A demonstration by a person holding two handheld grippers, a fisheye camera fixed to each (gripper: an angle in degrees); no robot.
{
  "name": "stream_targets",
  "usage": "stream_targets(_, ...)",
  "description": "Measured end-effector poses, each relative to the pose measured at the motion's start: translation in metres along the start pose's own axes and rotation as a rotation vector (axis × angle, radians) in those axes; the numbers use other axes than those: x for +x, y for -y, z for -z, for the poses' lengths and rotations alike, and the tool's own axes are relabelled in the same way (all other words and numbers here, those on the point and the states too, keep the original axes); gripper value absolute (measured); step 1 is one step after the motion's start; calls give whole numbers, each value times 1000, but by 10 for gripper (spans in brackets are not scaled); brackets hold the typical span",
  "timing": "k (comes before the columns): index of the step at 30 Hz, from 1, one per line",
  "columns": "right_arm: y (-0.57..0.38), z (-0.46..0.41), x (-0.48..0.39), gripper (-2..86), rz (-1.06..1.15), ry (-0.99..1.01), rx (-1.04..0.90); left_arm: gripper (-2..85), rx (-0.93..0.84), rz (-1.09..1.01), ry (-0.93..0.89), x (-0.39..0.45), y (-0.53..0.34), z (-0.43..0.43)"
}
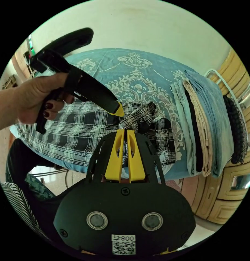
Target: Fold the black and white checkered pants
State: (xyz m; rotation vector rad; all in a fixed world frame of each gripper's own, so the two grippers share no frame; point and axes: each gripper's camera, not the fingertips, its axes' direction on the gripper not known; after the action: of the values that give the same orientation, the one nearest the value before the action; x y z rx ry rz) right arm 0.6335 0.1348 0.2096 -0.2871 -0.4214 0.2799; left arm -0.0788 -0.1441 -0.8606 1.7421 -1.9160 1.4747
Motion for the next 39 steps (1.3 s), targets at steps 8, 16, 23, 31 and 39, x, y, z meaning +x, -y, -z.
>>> stream_targets(8, -13, 20, 50, 6, -180, 178, 97, 89, -6, 42, 18, -52, 20, -52)
stream_targets(16, -9, 24, 71, 6, -181, 220, 86, 26, -80, 75, 81, -95, 20, -117)
stream_targets(23, -12, 50, 105, 7, -244, 329, 147, 9, 46, 12, -48, -99, -16, -114)
stream_targets(31, -35, 96, 170, 6, -414, 546, 271, 7, 100, -41, 63, -92, -59, -150)
stream_targets(39, -50, 83, 242, 4, -625, 620, 219, 7, 6, -9, 129, -114, -58, -228)
